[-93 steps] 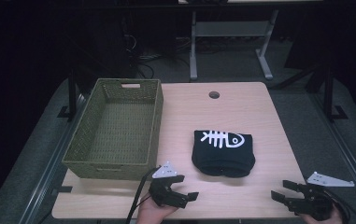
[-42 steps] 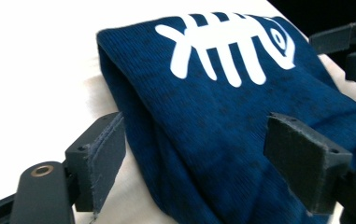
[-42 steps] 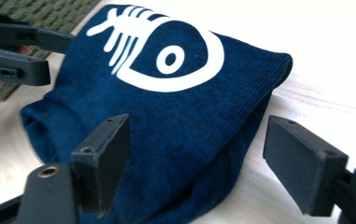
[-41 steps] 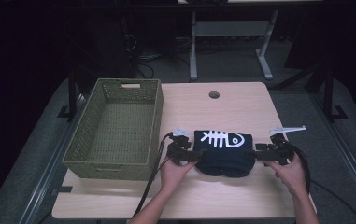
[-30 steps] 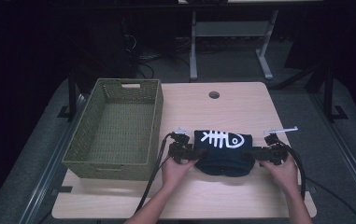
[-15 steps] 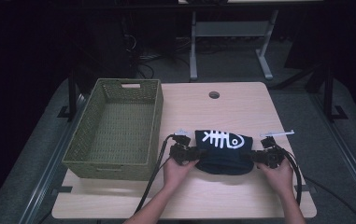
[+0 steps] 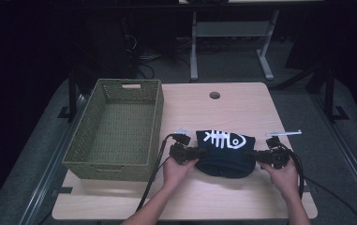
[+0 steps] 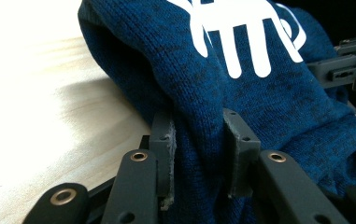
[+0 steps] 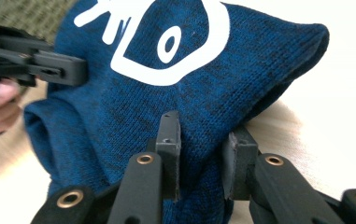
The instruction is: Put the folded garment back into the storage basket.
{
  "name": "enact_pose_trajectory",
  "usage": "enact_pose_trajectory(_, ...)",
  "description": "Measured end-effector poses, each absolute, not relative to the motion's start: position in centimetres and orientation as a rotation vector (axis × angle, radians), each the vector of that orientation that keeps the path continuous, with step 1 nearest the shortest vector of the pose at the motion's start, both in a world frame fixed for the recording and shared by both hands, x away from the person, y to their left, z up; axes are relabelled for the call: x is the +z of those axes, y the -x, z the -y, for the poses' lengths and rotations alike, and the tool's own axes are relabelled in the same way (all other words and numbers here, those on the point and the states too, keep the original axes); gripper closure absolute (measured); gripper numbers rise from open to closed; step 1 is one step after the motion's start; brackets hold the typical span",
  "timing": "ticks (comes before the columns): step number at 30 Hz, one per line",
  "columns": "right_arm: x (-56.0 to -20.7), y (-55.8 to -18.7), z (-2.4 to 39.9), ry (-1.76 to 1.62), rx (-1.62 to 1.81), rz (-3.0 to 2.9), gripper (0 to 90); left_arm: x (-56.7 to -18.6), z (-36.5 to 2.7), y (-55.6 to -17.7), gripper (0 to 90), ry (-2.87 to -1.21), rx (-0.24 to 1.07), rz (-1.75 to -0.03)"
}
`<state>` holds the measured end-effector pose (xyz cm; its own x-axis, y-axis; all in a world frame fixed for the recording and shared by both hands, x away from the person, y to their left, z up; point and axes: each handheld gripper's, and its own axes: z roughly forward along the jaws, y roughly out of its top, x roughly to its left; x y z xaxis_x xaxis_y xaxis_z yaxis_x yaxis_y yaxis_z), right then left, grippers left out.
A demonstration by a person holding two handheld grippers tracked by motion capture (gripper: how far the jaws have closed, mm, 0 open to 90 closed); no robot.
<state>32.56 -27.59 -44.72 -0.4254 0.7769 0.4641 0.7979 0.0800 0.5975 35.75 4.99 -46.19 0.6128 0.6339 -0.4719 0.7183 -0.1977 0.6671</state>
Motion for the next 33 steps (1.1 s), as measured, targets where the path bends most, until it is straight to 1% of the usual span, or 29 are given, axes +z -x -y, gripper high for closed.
enact_pose_trajectory(3, -43.9, -32.3, 27.8, 1.655, -1.334, 2.278, 72.2, -45.8, -5.1, -35.7, 69.3, -1.897, -0.117, -1.072)
enact_pose_trajectory(12, -41.4, -31.8, 28.4, 1.633, -1.402, 2.25, 72.2, -42.9, -5.3, -35.6, 69.3, -1.871, -0.124, -1.017)
enact_pose_trajectory(22, -39.6, -31.2, 28.4, 1.624, -1.431, 2.259, 72.2, -40.8, -5.7, -35.4, 69.1, -1.868, -0.12, -0.964)
enact_pose_trajectory(33, -38.2, -31.1, 27.7, 1.588, -1.455, 2.263, 72.2, -39.2, -6.8, -35.3, 68.9, -1.861, -0.113, -0.947)
